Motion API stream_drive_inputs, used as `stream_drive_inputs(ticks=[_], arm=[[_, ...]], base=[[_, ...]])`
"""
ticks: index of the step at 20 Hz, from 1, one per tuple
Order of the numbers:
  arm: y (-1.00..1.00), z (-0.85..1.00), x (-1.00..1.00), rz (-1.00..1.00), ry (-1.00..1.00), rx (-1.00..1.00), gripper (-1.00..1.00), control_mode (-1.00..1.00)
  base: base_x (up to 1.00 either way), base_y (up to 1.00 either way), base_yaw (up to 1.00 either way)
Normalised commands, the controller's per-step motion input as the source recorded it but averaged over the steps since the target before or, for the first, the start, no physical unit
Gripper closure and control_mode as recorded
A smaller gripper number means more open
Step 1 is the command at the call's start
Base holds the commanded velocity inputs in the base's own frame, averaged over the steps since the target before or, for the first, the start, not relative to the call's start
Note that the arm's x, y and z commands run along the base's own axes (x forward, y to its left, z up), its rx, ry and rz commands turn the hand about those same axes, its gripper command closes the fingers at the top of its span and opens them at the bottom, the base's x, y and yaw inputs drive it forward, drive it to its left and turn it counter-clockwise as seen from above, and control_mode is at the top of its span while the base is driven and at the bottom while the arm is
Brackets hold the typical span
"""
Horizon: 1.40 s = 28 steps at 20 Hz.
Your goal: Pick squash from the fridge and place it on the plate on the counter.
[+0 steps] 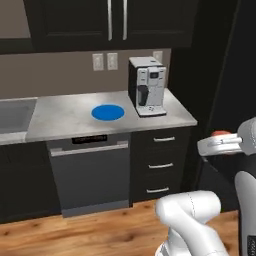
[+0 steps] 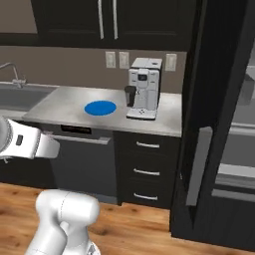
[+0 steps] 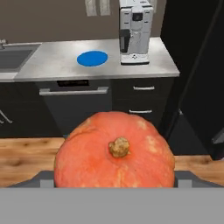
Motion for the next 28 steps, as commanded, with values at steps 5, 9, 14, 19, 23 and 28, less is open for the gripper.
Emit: stream_drive_inputs(ticks=[5,9,14,19,23,28], arm=[[0.00,0.00,0.00,0.00,0.00,0.00,1.00,1.00],[0.00,0.00,0.00,0.00,0.00,0.00,1.00,1.00],[0.00,0.00,0.00,0.00,0.00,0.00,1.00,1.00],[0.00,0.00,0.00,0.00,0.00,0.00,1.00,1.00],[-0.05,-0.01,0.10,0.00,0.00,0.00,1.00,-1.00],[-0.05,-0.40,0.51,0.00,0.01,0.00,1.00,-1.00]], base=[[1.00,0.77,0.00],[0.94,0.62,-0.07],[0.85,0.08,-0.01],[0.61,-0.21,0.00],[0.25,-0.15,0.00],[0.00,0.00,0.00]])
